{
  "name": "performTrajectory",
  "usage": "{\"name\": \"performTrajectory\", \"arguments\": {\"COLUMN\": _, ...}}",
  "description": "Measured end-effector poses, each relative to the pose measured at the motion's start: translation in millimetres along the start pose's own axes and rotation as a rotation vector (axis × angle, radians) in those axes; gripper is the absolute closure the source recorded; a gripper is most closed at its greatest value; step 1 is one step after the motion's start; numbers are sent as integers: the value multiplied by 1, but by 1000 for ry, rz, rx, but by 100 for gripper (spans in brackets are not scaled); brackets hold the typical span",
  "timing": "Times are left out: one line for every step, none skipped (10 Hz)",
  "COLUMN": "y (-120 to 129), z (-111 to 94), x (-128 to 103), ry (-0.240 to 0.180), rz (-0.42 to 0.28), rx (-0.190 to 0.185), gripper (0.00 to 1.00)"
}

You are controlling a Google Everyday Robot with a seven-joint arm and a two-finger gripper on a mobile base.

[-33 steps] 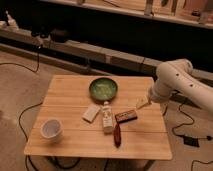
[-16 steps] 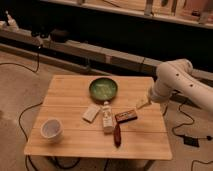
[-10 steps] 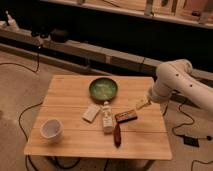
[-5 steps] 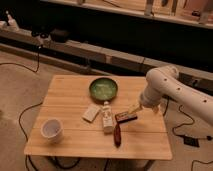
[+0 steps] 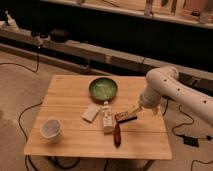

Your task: Place the pepper in the ceramic cup

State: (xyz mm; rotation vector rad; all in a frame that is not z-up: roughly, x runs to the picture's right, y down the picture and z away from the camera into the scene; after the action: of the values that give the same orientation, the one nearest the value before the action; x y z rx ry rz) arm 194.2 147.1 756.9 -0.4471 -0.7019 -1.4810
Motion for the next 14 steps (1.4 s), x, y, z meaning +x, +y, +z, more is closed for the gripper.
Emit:
{"name": "performTrajectory", "arguments": {"y": -13, "z": 12, "x": -3, "ry": -10, "rz": -7, "rx": 13, "gripper": 20}}
{"name": "performTrajectory", "arguments": {"y": -21, "z": 24, "x": -5, "ry": -20, "rz": -8, "rx": 23, "gripper": 20}}
{"name": "performTrajectory", "arguments": {"y": -25, "z": 32, "x": -7, "ry": -29, "rz": -7, "rx": 27, "gripper": 20}}
{"name": "performTrajectory", "arguments": {"y": -32, "z": 42, "x": -8, "ry": -41, "rz": -13, "rx": 27, "gripper": 20}}
{"name": "performTrajectory", "arguments": {"y": -38, "z": 48, "x": -7, "ry": -46, "rz": -21, "rx": 22, "gripper": 20}}
{"name": "performTrajectory", "arguments": {"y": -43, "z": 55, "x": -6, "ry": -49, "rz": -26, "rx": 17, "gripper": 20}}
{"name": "performTrajectory", "arguments": {"y": -46, "z": 61, "x": -6, "ry": -52, "rz": -27, "rx": 13, "gripper": 20}}
{"name": "performTrajectory", "arguments": {"y": -48, "z": 69, "x": -8, "ry": -56, "rz": -28, "rx": 7, "gripper": 20}}
{"name": "performTrajectory", "arguments": {"y": -58, "z": 84, "x": -10, "ry": -69, "rz": -36, "rx": 4, "gripper": 20}}
{"name": "performTrajectory", "arguments": {"y": -64, "z": 94, "x": -12, "ry": -80, "rz": -37, "rx": 4, "gripper": 20}}
{"name": "performTrajectory", "arguments": {"y": -69, "z": 104, "x": -13, "ry": -89, "rz": -39, "rx": 1, "gripper": 20}}
{"name": "performTrajectory", "arguments": {"y": -71, "z": 110, "x": -13, "ry": -95, "rz": -40, "rx": -4, "gripper": 20}}
{"name": "performTrajectory", "arguments": {"y": -75, "z": 118, "x": -12, "ry": -102, "rz": -39, "rx": -14, "gripper": 20}}
{"name": "performTrajectory", "arguments": {"y": -79, "z": 124, "x": -10, "ry": -105, "rz": -42, "rx": -20, "gripper": 23}}
